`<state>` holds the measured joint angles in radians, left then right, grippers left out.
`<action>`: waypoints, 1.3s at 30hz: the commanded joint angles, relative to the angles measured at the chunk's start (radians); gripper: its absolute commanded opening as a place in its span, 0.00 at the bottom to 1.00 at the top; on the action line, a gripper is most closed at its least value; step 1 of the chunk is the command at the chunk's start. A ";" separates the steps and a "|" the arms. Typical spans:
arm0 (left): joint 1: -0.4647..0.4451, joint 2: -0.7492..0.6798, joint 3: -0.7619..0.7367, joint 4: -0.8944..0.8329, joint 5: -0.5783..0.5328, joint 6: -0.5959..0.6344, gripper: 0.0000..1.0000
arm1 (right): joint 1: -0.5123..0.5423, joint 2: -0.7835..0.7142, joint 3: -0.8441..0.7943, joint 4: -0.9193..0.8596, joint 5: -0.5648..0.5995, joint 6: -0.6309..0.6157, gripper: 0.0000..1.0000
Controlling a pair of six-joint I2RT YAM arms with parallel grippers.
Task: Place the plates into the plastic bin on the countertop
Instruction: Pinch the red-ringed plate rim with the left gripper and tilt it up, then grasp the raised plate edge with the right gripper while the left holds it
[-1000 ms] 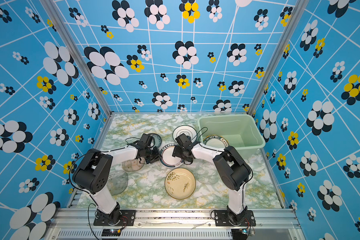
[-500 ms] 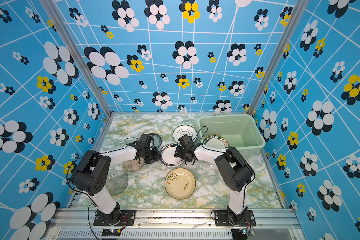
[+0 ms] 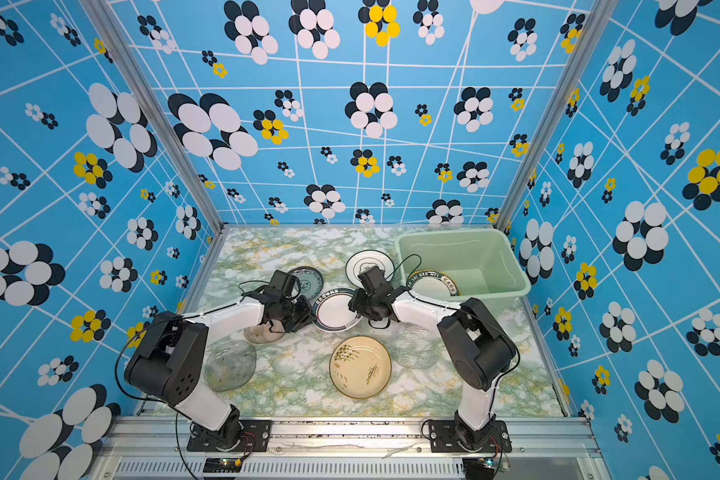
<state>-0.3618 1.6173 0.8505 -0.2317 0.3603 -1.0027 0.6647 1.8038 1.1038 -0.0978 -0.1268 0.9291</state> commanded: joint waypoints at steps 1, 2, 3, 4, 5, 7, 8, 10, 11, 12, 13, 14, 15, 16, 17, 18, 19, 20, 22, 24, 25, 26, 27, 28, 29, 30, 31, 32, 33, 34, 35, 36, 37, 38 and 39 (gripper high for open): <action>-0.020 -0.031 -0.031 0.019 0.080 -0.008 0.14 | 0.023 -0.047 0.002 0.186 -0.109 0.034 0.50; -0.019 -0.040 -0.036 0.016 0.081 -0.010 0.14 | 0.023 -0.047 0.001 0.192 -0.111 0.041 0.49; -0.019 -0.050 -0.039 0.014 0.081 -0.012 0.14 | 0.023 -0.045 -0.002 0.203 -0.114 0.049 0.48; -0.020 -0.061 -0.043 0.012 0.080 -0.014 0.14 | 0.024 -0.046 -0.004 0.215 -0.117 0.054 0.45; -0.019 -0.068 -0.045 0.010 0.081 -0.015 0.14 | 0.024 -0.046 -0.006 0.224 -0.118 0.060 0.44; -0.019 -0.084 -0.046 0.003 0.083 -0.016 0.14 | 0.025 -0.045 -0.013 0.256 -0.128 0.073 0.42; -0.019 -0.089 -0.046 -0.001 0.084 -0.017 0.14 | 0.025 -0.045 -0.016 0.272 -0.134 0.079 0.41; -0.021 -0.105 -0.042 -0.010 0.084 -0.021 0.14 | 0.026 -0.040 -0.018 0.304 -0.159 0.086 0.41; -0.021 -0.112 -0.039 -0.012 0.082 -0.022 0.14 | 0.028 -0.037 -0.017 0.320 -0.173 0.088 0.41; -0.020 -0.119 -0.035 -0.018 0.083 -0.022 0.14 | 0.030 -0.034 -0.017 0.336 -0.190 0.090 0.41; -0.021 -0.125 -0.028 -0.025 0.083 -0.021 0.14 | 0.030 -0.031 -0.017 0.348 -0.204 0.092 0.41; -0.020 -0.128 -0.022 -0.031 0.085 -0.019 0.14 | 0.034 -0.031 -0.020 0.364 -0.213 0.093 0.41; -0.020 -0.130 -0.014 -0.037 0.087 -0.017 0.14 | 0.036 -0.031 -0.022 0.380 -0.221 0.097 0.41; -0.020 -0.131 -0.007 -0.041 0.090 -0.017 0.14 | 0.037 -0.032 -0.026 0.400 -0.227 0.101 0.41; -0.021 -0.134 -0.004 -0.045 0.092 -0.017 0.14 | 0.038 -0.031 -0.027 0.412 -0.232 0.106 0.40; -0.020 -0.137 0.002 -0.051 0.092 -0.015 0.14 | 0.042 -0.031 -0.026 0.418 -0.236 0.107 0.40; -0.021 -0.141 0.007 -0.060 0.091 -0.012 0.14 | 0.044 -0.031 -0.019 0.417 -0.239 0.105 0.40; -0.020 -0.144 0.013 -0.069 0.089 -0.010 0.14 | 0.047 -0.031 -0.009 0.406 -0.240 0.102 0.39; -0.021 -0.161 0.017 -0.079 0.086 -0.008 0.15 | 0.053 -0.036 0.005 0.387 -0.235 0.091 0.36; -0.021 -0.173 0.020 -0.088 0.086 -0.010 0.14 | 0.055 -0.045 0.010 0.382 -0.225 0.090 0.33; -0.021 -0.178 0.021 -0.091 0.087 -0.010 0.15 | 0.056 -0.049 0.013 0.379 -0.220 0.089 0.32; -0.022 -0.182 0.024 -0.096 0.086 -0.010 0.15 | 0.055 -0.053 0.019 0.374 -0.216 0.087 0.31; -0.022 -0.187 0.026 -0.103 0.082 -0.007 0.15 | 0.055 -0.055 0.027 0.363 -0.210 0.081 0.29; -0.024 -0.191 0.029 -0.112 0.078 -0.003 0.15 | 0.056 -0.060 0.036 0.347 -0.204 0.074 0.28; -0.023 -0.192 0.032 -0.117 0.075 -0.001 0.15 | 0.055 -0.065 0.044 0.335 -0.199 0.066 0.27; -0.023 -0.194 0.034 -0.122 0.075 0.002 0.15 | 0.056 -0.068 0.049 0.326 -0.194 0.061 0.25; -0.023 -0.195 0.033 -0.125 0.075 0.002 0.15 | 0.056 -0.076 0.055 0.321 -0.189 0.056 0.23; -0.023 -0.196 0.036 -0.126 0.076 0.005 0.15 | 0.056 -0.080 0.057 0.317 -0.185 0.053 0.21; -0.023 -0.198 0.036 -0.128 0.077 0.004 0.15 | 0.056 -0.087 0.061 0.308 -0.182 0.049 0.20; -0.025 -0.201 0.035 -0.130 0.076 0.003 0.15 | 0.057 -0.093 0.066 0.300 -0.180 0.041 0.18; -0.025 -0.204 0.036 -0.130 0.077 0.003 0.15 | 0.058 -0.098 0.072 0.286 -0.180 0.032 0.17; -0.026 -0.207 0.037 -0.133 0.076 0.004 0.16 | 0.059 -0.105 0.081 0.266 -0.178 0.021 0.14; -0.027 -0.213 0.040 -0.138 0.074 0.004 0.17 | 0.061 -0.111 0.088 0.252 -0.178 0.011 0.11; -0.027 -0.216 0.044 -0.143 0.070 0.006 0.18 | 0.061 -0.117 0.089 0.243 -0.176 0.005 0.09; -0.027 -0.223 0.049 -0.149 0.066 0.007 0.19 | 0.064 -0.127 0.090 0.239 -0.175 0.000 0.07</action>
<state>-0.3653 1.4147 0.8673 -0.3790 0.3698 -1.0283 0.6933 1.7416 1.1324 0.0841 -0.2226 0.9360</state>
